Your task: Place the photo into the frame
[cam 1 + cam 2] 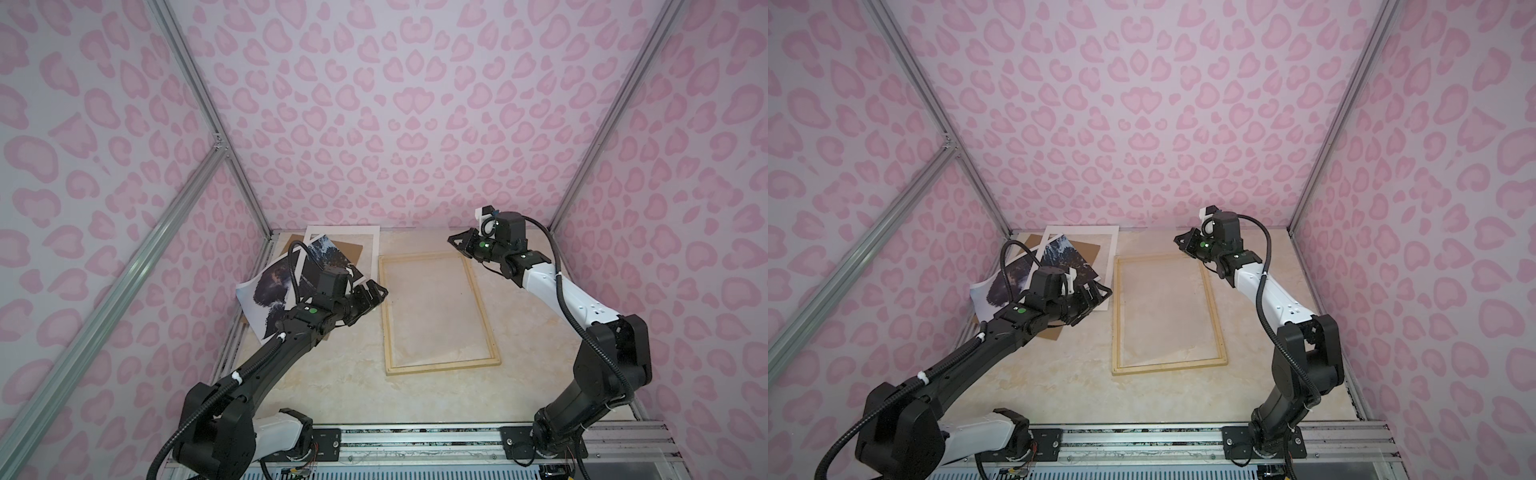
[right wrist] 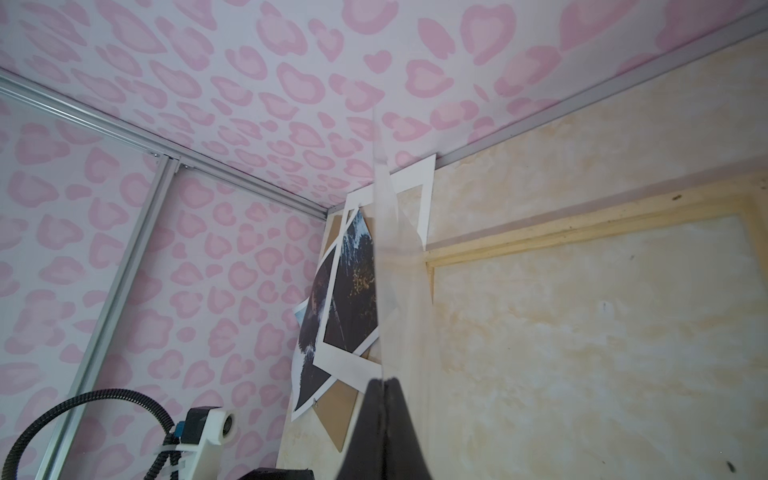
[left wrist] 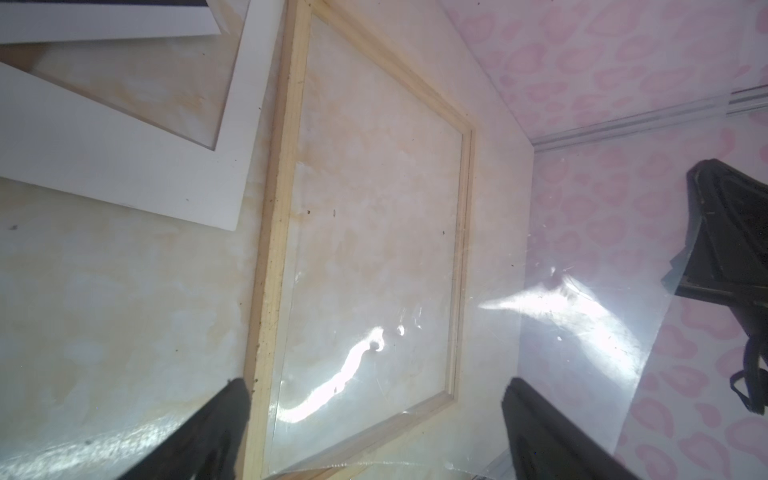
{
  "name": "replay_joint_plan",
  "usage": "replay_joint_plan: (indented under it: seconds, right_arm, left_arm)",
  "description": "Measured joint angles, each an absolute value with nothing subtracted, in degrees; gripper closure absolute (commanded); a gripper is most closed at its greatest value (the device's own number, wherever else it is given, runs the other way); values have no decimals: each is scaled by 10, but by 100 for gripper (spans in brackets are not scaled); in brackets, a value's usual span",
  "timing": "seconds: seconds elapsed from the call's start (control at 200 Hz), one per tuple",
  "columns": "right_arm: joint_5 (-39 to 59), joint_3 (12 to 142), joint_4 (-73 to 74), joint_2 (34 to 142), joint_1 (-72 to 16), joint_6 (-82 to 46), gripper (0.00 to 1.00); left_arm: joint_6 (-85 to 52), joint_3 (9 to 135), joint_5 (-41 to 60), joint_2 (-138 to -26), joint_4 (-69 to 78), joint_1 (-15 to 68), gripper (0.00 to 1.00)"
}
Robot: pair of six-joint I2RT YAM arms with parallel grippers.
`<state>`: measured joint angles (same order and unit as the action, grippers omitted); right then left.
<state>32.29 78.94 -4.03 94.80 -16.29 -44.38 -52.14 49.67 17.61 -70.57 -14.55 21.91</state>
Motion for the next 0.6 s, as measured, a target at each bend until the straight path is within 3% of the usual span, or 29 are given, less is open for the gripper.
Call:
replay_joint_plan:
  seconds: [0.6]
  right_arm:
    - [286,986,-108,958,-285,-517,100]
  left_arm:
    - [-469,524,165,-578,-274,108,2]
